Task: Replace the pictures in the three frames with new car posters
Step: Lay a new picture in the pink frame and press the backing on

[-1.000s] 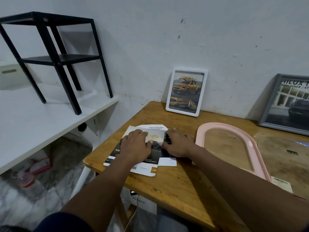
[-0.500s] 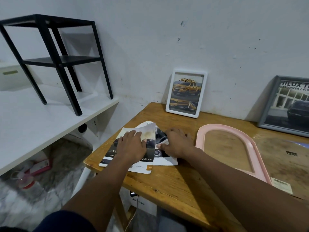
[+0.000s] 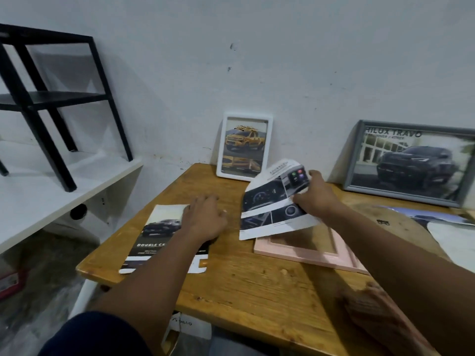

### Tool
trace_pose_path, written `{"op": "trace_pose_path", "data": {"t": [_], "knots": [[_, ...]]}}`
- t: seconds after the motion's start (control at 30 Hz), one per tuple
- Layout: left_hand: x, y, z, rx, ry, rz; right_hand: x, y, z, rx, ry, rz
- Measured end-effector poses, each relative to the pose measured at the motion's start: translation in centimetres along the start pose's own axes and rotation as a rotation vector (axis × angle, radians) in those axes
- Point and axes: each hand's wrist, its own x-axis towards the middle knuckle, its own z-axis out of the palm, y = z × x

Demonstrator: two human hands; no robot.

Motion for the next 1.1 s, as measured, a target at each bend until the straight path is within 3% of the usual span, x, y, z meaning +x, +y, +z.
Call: {"op": "trace_pose_path", "data": {"t": [0.1,0.2,0.4,0.6,0.93,1.1], "knots": [[0.1,4.2,1.8,-0.067,-0.057,0.11,-0.4,3.4,-2.5,-0.026,0.042,0.153],[-0.3,7.1,3.5,-0.115,-0.149,0.168,-1.5,5.9,-3.2,-0.207,0.037,0.22],[-0.4,8.4,5.2,-0.063,-0.205,0.216,-3.4,7.2,-2.5,-0.646,0.009,0.125],[-0.6,8.1,4.9,-0.136,-0.191,0.228,-3.7,7.6,-1.9,-0.666,-0.074,0.016],[-0.6,7.6,5.7,-0.039,-0.171,0.279,-3.7,8.1,-1.4,-0.642,-0.089,-0.008],[-0.5,7.9,5.8,-0.151,-0.168,0.237,-3.6,8.0,-3.1,-0.535,0.0,-0.063]]}}
